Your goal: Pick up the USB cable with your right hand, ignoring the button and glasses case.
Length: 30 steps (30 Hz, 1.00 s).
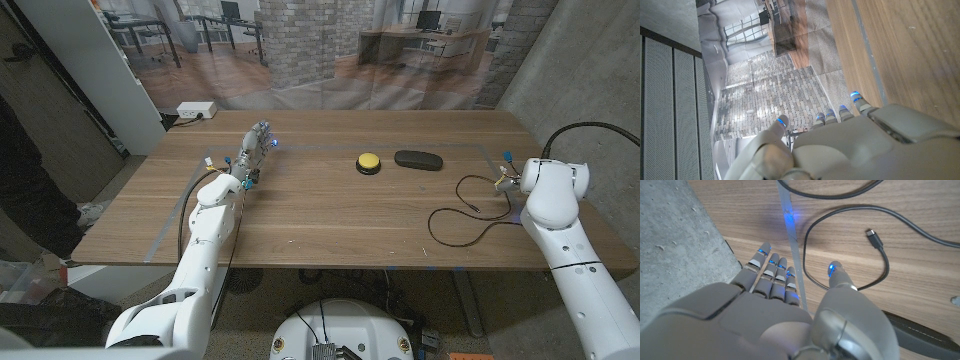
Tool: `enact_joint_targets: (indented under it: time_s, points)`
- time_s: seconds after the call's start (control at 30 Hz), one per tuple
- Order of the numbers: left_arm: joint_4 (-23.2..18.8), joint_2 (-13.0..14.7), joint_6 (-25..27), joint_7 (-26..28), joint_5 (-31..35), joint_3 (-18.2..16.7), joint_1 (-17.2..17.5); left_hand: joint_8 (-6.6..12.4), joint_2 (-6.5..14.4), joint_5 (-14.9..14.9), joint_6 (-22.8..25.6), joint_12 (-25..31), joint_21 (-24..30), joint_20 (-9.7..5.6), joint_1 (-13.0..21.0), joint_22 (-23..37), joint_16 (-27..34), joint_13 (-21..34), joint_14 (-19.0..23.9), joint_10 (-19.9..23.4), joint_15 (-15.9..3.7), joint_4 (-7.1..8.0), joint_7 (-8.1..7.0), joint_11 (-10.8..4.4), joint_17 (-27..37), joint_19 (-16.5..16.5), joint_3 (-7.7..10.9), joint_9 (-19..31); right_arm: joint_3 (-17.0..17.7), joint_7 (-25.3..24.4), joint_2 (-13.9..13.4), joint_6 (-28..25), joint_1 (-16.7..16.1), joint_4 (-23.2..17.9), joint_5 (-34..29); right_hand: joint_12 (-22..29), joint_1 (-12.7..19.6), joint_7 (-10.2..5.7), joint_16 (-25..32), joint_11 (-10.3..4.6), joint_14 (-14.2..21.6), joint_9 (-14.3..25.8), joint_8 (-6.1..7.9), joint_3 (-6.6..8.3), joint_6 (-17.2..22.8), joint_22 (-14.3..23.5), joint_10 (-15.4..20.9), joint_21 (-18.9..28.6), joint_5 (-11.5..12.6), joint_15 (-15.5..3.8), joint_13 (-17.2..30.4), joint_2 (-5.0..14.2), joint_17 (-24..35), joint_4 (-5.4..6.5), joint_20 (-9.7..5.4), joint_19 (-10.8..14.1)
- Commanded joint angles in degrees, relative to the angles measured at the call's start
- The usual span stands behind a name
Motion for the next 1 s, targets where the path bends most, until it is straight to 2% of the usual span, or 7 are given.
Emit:
enact_joint_targets:
  time_s: [0.03,0.3,0.6,0.77,1.0]
  points:
    - [1.0,0.1,-0.4,-0.1,0.0,-0.1,-0.7,0.07,7.1,0.5,-4.9,0.1,-0.2,0.03,0.1,0.3,0.3,0.1,-6.7,-4.1,0.24,-0.04,0.22,0.19,0.2,-2.6,-0.33,0.3,-1.2,1.9,-0.5,0.1,1.1,1.4,-1.0,0.9,0.8,0.08,1.4,0.06,2.3,0.3,0.24,-0.34,1.1,0.4,1.4,0.5,0.6,-1.33,0.4,0.21,0.8,-0.07,0.08,1.2]
    - [1.9,0.1,-0.7,-0.2,-0.1,-0.1,-1.2,0.07,7.1,0.5,-4.9,0.1,-0.2,0.06,0.1,0.3,0.3,0.1,-6.7,-4.1,0.24,-0.04,0.25,0.18,0.2,-2.6,-0.34,0.3,-1.7,2.3,-0.6,0.0,1.7,2.2,-1.1,2.2,1.3,0.01,3.1,0.05,4.9,0.3,0.30,-0.95,2.3,0.5,3.4,0.7,1.0,-1.81,0.9,0.48,2.3,-0.04,0.05,2.1]
    - [3.3,0.2,-1.1,-0.3,-0.1,-0.2,-2.0,0.05,7.1,0.5,-5.0,0.1,-0.2,0.05,0.1,0.3,0.3,0.1,-6.7,-4.1,0.25,-0.04,0.26,0.20,0.2,-2.6,-0.36,0.3,-2.7,3.2,-1.0,0.2,2.5,3.0,-1.9,2.8,1.8,-0.06,3.8,0.05,5.6,0.3,0.22,-1.20,2.7,0.5,4.2,0.7,1.2,-2.17,1.3,0.64,3.2,-0.16,0.08,2.4]
    - [4.0,0.3,-1.4,-0.3,0.0,-0.2,-2.4,0.04,7.1,0.5,-5.0,0.1,-0.3,0.04,0.1,0.3,0.2,0.1,-6.8,-4.2,0.25,-0.04,0.26,0.18,0.2,-2.6,-0.38,0.3,-3.1,4.1,-1.1,0.2,3.3,3.7,-2.1,3.1,2.9,-0.11,4.1,-0.23,5.7,0.4,0.20,-0.96,3.0,0.5,4.4,0.7,1.5,-2.38,1.5,0.98,3.6,-0.60,-0.05,2.6]
    - [4.7,0.4,-1.6,-0.5,-0.1,-0.2,-2.8,0.03,7.1,0.5,-5.1,0.1,-0.3,0.06,0.1,0.3,0.2,0.1,-6.8,-4.2,0.28,-0.04,0.25,0.18,0.2,-2.6,-0.39,0.3,-3.6,5.4,-1.3,0.3,4.2,4.6,-2.1,5.2,4.0,-0.56,6.0,-0.14,8.0,0.4,0.89,-1.68,6.3,0.5,7.7,0.6,1.8,-3.01,2.2,1.12,5.6,-0.57,0.00,3.2]
